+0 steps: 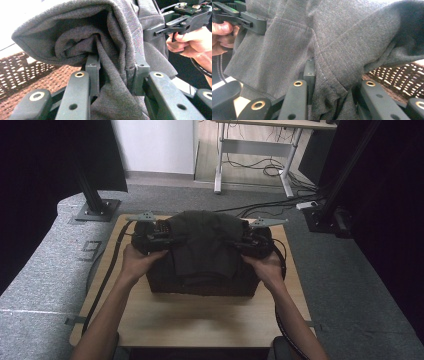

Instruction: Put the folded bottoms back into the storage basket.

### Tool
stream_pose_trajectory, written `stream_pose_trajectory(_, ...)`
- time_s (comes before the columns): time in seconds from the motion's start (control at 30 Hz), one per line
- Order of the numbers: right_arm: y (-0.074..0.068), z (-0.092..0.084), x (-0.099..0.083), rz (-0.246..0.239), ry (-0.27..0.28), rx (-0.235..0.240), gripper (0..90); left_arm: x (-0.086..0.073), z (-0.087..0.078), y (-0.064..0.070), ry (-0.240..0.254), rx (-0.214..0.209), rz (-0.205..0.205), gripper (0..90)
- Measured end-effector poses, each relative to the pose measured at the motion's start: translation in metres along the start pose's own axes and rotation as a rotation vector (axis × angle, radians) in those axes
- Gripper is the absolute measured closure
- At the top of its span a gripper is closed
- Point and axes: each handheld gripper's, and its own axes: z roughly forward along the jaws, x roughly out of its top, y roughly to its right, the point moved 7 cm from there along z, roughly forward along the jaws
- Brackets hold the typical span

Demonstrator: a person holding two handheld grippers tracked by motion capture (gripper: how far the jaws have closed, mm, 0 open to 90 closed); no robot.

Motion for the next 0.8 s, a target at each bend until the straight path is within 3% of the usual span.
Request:
stream_pose_trajectory(0.43, 0.025, 0.025, 0.012, 0.002, 0.009, -0.050, 69.1, 0.012, 0.018, -0.036, -0.002, 0.018, 0.002, 66.6)
stream_pose_trajectory(0.8, 0.048, 0.050, 0.006, 0.014, -0.012, -0.083, 69.1, 0.002, 0.039, -0.065, -0.020, 0.025, -0.008, 66.6)
